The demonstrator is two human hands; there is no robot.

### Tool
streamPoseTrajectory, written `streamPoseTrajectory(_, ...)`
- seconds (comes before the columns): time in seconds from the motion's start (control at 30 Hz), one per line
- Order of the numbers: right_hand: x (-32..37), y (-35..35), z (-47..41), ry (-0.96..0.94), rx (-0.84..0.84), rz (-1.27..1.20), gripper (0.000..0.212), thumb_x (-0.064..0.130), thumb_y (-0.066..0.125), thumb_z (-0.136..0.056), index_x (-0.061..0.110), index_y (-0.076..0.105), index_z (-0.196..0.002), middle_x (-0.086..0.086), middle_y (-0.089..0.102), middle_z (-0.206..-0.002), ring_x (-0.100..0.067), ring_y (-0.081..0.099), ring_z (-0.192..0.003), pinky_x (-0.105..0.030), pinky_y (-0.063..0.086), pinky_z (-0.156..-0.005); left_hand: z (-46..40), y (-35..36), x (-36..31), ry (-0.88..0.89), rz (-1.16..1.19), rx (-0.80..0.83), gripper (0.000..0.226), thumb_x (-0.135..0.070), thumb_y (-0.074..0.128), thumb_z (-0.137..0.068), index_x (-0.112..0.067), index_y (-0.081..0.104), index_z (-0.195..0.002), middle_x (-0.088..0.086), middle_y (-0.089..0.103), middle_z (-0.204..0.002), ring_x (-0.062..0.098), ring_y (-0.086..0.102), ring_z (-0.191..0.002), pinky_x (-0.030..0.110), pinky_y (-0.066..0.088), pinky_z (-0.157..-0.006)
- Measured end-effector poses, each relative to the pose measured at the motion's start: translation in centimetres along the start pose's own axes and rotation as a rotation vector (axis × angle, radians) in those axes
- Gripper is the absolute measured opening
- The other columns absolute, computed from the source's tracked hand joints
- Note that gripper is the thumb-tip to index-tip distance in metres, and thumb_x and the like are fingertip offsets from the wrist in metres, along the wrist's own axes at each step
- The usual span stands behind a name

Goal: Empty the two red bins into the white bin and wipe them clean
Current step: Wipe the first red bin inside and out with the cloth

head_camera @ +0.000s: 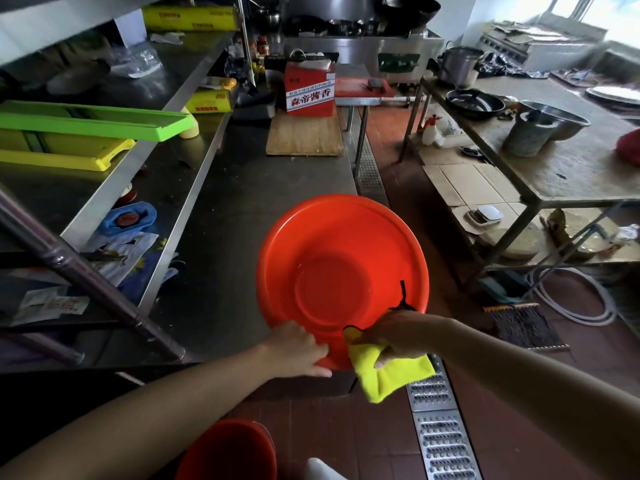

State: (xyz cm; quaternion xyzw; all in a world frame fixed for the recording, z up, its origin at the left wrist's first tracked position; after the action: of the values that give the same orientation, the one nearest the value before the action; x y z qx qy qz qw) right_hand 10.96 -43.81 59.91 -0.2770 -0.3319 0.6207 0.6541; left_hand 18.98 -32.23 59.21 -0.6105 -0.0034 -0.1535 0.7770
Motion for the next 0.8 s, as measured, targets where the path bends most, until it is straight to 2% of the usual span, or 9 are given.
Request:
streamPoseTrajectory(0.13, 0.8, 2.9, -0.7, 0.021, 0.181, -0.213, 0.062, 0.052, 0.057, -0.097, 0.027, 0.041, -0.151, -0.009, 0.052, -0.146, -0.03, 0.047, -0.134, -0.036, 0.037, -0.108, 0.2, 1.3, -2.7, 0.05, -0.168, -0.031, 0.057, -0.073, 0.044, -0.086, -0.021, 0.061, -0.071, -0.006, 0.059, -0.055, 0.015, 0.058, -0.048, 0.023, 0.048, -0.053)
streamPoseTrajectory(0.27, 2.1, 4.0, -1.5, 0.038, 0.204, -0.059, 0.054, 0.046, 0.052, -0.101, 0.02, 0.047, -0.147, -0.013, 0.055, -0.142, -0.032, 0.05, -0.13, -0.034, 0.038, -0.104, 0.1, 2.8, -5.5, 0.032, -0.239, -0.04, 0.053, -0.065, 0.046, -0.089, -0.018, 0.064, -0.072, -0.002, 0.062, -0.059, 0.018, 0.058, -0.051, 0.024, 0.049, -0.055)
streamPoseTrajectory(0.4, 3.6, 4.1, -2.6, 0.047, -0.013, 0.16, 0.042, 0.041, 0.041, -0.104, 0.029, 0.052, -0.143, -0.004, 0.062, -0.134, -0.029, 0.058, -0.122, -0.039, 0.045, -0.102, 0.5, 3.1, -6.6, -0.004, -0.133, 0.015, 0.025, -0.039, 0.065, -0.077, -0.02, 0.057, -0.063, 0.001, 0.059, -0.055, 0.019, 0.055, -0.049, 0.025, 0.048, -0.054)
streamPoseTrajectory(0.5, 6.0, 4.2, -1.1, 0.084, -0.232, 0.235, 0.032, 0.033, 0.048, -0.096, 0.017, 0.061, -0.12, -0.009, 0.064, -0.102, -0.036, 0.061, -0.089, -0.051, 0.05, -0.075, 0.8, 3.5, -7.0, -0.059, -0.112, 0.028, 0.031, -0.044, 0.069, -0.075, -0.017, 0.062, -0.06, 0.0, 0.06, -0.055, 0.019, 0.057, -0.051, 0.025, 0.049, -0.057)
streamPoseTrajectory(0.57, 7.5, 5.8, 0.7, 0.071, -0.292, 0.264, 0.054, 0.055, 0.051, -0.086, 0.012, 0.067, -0.115, -0.009, 0.066, -0.092, -0.035, 0.063, -0.083, -0.051, 0.053, -0.072, 0.6, 3.5, -7.6, -0.092, -0.12, 0.014, 0.023, -0.035, 0.072, -0.07, -0.015, 0.066, -0.06, 0.0, 0.062, -0.058, 0.019, 0.058, -0.054, 0.026, 0.05, -0.06)
streamPoseTrajectory(0.63, 7.4, 7.3, 2.2, 0.142, -0.268, 0.218, 0.094, 0.083, 0.042, -0.067, 0.016, 0.066, -0.128, -0.005, 0.07, -0.11, -0.029, 0.068, -0.096, -0.053, 0.056, -0.084, 0.4, 3.5, -8.1, -0.148, -0.129, 0.013, 0.015, -0.028, 0.07, -0.067, -0.013, 0.071, -0.067, 0.004, 0.067, -0.065, 0.023, 0.063, -0.06, 0.028, 0.051, -0.062)
streamPoseTrajectory(0.67, 7.1, 7.9, 2.4, 0.167, -0.278, 0.228, 0.095, 0.082, 0.047, -0.061, 0.018, 0.066, -0.129, -0.005, 0.07, -0.114, -0.027, 0.068, -0.098, -0.052, 0.056, -0.086, 0.2, 3.4, -8.3, -0.175, -0.13, 0.018, 0.02, -0.03, 0.07, -0.067, -0.011, 0.073, -0.072, 0.007, 0.07, -0.07, 0.025, 0.066, -0.063, 0.029, 0.053, -0.063)
streamPoseTrajectory(0.73, 7.1, 7.9, 2.5, 0.213, -0.384, 0.278, 0.069, 0.055, 0.071, -0.062, 0.02, 0.072, -0.121, -0.003, 0.072, -0.102, -0.025, 0.069, -0.086, -0.044, 0.058, -0.08, -0.1, 3.3, -8.8, -0.214, -0.108, 0.038, 0.033, -0.037, 0.075, -0.064, -0.008, 0.077, -0.079, 0.011, 0.074, -0.077, 0.026, 0.071, -0.07, 0.029, 0.057, -0.067)
streamPoseTrajectory(0.8, 7.4, 7.0, 2.5, 0.181, -0.557, 0.25, 0.04, 0.028, 0.073, -0.067, 0.019, 0.078, -0.105, -0.002, 0.073, -0.089, -0.025, 0.069, -0.072, -0.036, 0.058, -0.07, -0.4, 3.1, -9.1, -0.248, -0.097, 0.066, 0.034, -0.038, 0.073, -0.067, -0.011, 0.078, -0.086, 0.012, 0.076, -0.084, 0.025, 0.073, -0.076, 0.03, 0.057, -0.071)
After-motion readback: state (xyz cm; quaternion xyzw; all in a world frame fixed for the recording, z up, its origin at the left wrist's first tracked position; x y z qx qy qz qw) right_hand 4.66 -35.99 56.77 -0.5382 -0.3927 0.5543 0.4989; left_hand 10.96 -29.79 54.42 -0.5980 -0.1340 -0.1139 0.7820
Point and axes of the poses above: each hand's wrist, its own z-axis away from the middle knuckle, its own y-axis out of the palm, x = y × z, the point moved 9 cm from there along -z, towards the middle knuckle
